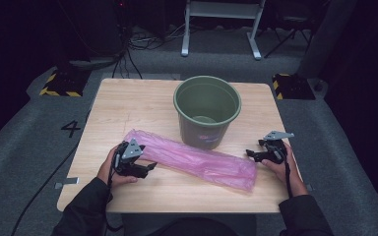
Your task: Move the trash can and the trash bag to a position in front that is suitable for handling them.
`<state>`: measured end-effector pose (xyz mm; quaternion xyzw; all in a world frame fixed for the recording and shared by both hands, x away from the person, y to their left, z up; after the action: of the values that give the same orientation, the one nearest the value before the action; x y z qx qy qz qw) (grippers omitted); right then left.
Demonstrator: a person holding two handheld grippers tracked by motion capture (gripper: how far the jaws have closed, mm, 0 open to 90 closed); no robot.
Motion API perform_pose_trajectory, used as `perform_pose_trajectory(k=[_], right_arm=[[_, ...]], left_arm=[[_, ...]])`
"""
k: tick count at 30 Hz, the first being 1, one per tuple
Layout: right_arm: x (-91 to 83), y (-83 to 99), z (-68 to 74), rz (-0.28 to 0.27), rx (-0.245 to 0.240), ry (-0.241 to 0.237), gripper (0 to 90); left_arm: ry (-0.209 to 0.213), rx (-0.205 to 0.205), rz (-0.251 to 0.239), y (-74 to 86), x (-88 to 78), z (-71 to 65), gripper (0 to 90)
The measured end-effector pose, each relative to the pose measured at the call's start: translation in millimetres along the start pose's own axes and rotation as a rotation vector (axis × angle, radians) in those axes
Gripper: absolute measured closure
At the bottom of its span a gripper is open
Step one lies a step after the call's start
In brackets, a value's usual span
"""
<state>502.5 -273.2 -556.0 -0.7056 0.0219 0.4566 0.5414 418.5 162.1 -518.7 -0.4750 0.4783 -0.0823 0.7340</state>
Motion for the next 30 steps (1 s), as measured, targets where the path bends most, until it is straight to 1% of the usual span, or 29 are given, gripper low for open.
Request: perform_pose_trajectory(k=[3, 4, 5, 6, 7, 9, 11, 13, 14, 15, 16, 17, 18, 20, 21, 22, 23, 24, 25, 26, 28, 29, 30], right_arm=[[0.0, 0.0, 0.0, 0.000, -0.001, -0.001, 22.5], [0.0, 0.0, 0.0, 0.000, -0.001, -0.001, 22.5], [-0.1, 0.0, -0.1, 0.000, -0.001, -0.001, 22.5], [-0.1, 0.1, -0.1, 0.000, -0.001, -0.002, 22.5], [-0.1, 0.1, -0.1, 0.000, -0.001, -0.002, 22.5], [-0.1, 0.1, -0.1, 0.000, -0.002, -0.002, 22.5], [-0.2, 0.1, -0.2, 0.000, -0.002, -0.004, 22.5], [-0.3, 0.0, -0.3, 0.000, -0.001, -0.004, 22.7], [-1.0, -0.2, -0.3, -0.001, 0.002, -0.006, 24.2], [-1.3, -0.4, -0.7, -0.002, 0.002, -0.004, 24.2], [-2.2, -1.5, -1.3, -0.008, 0.001, -0.001, 24.5], [-2.2, -1.5, -1.3, -0.008, 0.001, -0.001, 24.5], [-4.2, -3.2, -2.3, -0.011, 0.020, -0.009, 24.4], [-8.0, -5.7, -2.7, -0.016, 0.018, -0.004, 24.5], [-10.1, -7.3, -2.4, -0.022, 0.017, -0.005, 24.6], [-14.2, -10.8, -1.1, -0.040, 0.022, -0.011, 24.8], [-14.2, -10.8, -1.1, -0.040, 0.022, -0.011, 24.8], [-16.8, -13.0, -0.2, -0.048, 0.018, -0.013, 24.8], [-25.4, -20.7, 3.9, -0.081, 0.004, -0.021, 24.9], [-27.8, -22.7, 5.3, -0.091, 0.002, -0.025, 25.0], [-32.4, -26.1, 8.0, -0.104, -0.003, -0.032, 25.1], [-34.4, -27.4, 9.3, -0.110, -0.003, -0.035, 25.1], [-34.4, -27.4, 9.3, -0.110, -0.003, -0.035, 25.1]], left_arm=[[0.006, -0.022, 0.012, 6.7, 1.4, 5.3, 21.5], [0.006, -0.022, 0.012, 6.7, 1.4, 5.3, 21.4], [0.002, -0.023, 0.030, 9.8, 6.8, 8.2, 21.4], [0.002, -0.023, 0.030, 9.8, 6.8, 8.2, 21.5], [-0.012, -0.027, 0.055, 12.9, 14.2, 10.1, 21.7], [-0.016, -0.035, 0.075, 14.9, 19.9, 11.2, 21.8], [-0.023, -0.037, 0.084, 16.5, 22.7, 12.3, 22.3], [-0.031, -0.037, 0.082, 16.5, 22.8, 13.9, 22.7], [-0.062, -0.047, 0.073, 16.2, 23.1, 17.5, 26.4], [-0.062, -0.047, 0.073, 16.2, 23.1, 17.5, 29.1], [-0.056, -0.062, 0.065, 16.0, 23.5, 19.5, 31.8], [-0.056, -0.062, 0.065, 16.0, 23.5, 19.5, 35.5], [-0.049, -0.060, 0.075, 16.8, 25.1, 18.7, 39.3], [-0.044, -0.054, 0.077, 16.5, 26.8, 17.9, 45.3], [-0.041, -0.052, 0.086, 16.7, 28.0, 16.9, 48.4], [-0.049, -0.046, 0.090, 16.7, 28.9, 17.3, 50.8], [-0.049, -0.046, 0.090, 16.7, 28.9, 17.3, 52.6], [-0.042, -0.052, 0.095, 16.8, 30.4, 16.4, 52.6], [-0.045, -0.062, 0.101, 16.6, 32.3, 16.5, 55.8], [-0.047, -0.063, 0.100, 16.2, 33.1, 16.6, 56.6], [-0.028, -0.065, 0.100, 15.3, 35.5, 14.1, 59.1], [-0.026, -0.056, 0.104, 15.0, 37.2, 13.1, 58.2], [-0.026, -0.056, 0.104, 15.0, 37.2, 13.1, 56.0]])
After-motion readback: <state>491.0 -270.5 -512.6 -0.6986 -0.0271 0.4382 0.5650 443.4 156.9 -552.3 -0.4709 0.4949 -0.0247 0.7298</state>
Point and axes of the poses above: each handheld gripper's, and its own axes: x roughly forward along the jaws, y roughly out of its underside, z roughly to its left, the point moved 8 cm from there along x, roughly forward along the jaws
